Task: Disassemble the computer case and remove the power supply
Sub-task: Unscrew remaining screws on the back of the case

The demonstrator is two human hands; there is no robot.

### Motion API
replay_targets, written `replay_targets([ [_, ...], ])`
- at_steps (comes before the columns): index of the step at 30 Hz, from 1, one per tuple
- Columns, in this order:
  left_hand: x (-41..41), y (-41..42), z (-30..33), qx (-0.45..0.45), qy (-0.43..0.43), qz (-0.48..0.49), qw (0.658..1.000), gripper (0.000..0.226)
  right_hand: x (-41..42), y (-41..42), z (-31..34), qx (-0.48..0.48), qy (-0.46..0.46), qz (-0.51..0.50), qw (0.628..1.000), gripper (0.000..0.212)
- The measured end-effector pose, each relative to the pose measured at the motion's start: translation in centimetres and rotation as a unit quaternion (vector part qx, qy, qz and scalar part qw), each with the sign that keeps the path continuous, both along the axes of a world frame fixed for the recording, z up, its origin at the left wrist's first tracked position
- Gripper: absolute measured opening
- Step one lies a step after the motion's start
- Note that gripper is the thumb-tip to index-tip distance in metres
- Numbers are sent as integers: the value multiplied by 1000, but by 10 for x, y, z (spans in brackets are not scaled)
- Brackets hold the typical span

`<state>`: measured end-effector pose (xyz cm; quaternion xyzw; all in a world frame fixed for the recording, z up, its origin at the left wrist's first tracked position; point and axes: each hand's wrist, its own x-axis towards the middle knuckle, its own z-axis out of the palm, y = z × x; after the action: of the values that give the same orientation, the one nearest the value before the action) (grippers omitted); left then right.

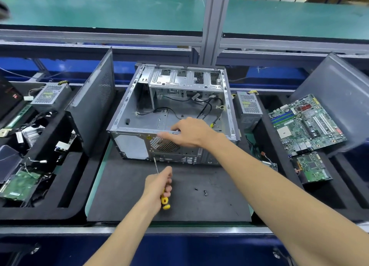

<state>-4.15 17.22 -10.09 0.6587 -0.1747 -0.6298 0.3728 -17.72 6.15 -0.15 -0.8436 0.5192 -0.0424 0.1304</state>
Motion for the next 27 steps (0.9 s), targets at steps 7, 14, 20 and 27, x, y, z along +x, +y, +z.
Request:
replay_targets([
  [7,-39,23,0,-117,-296,-272,908,22,-37,7,-2,-17,-26,-82,996,72],
  [14,-51,15,-2,-199,-455,-399,771,10,-37,10,-6,-16,-7,-72,997,64],
  [20,-40,17,-7,-208,-443,-424,762,11,-38,-4,1,120,-12,-108,987,44],
  [27,-1,17,-15,-293,-476,-383,735,10,-29,-11,19,262,16,-101,960,37],
])
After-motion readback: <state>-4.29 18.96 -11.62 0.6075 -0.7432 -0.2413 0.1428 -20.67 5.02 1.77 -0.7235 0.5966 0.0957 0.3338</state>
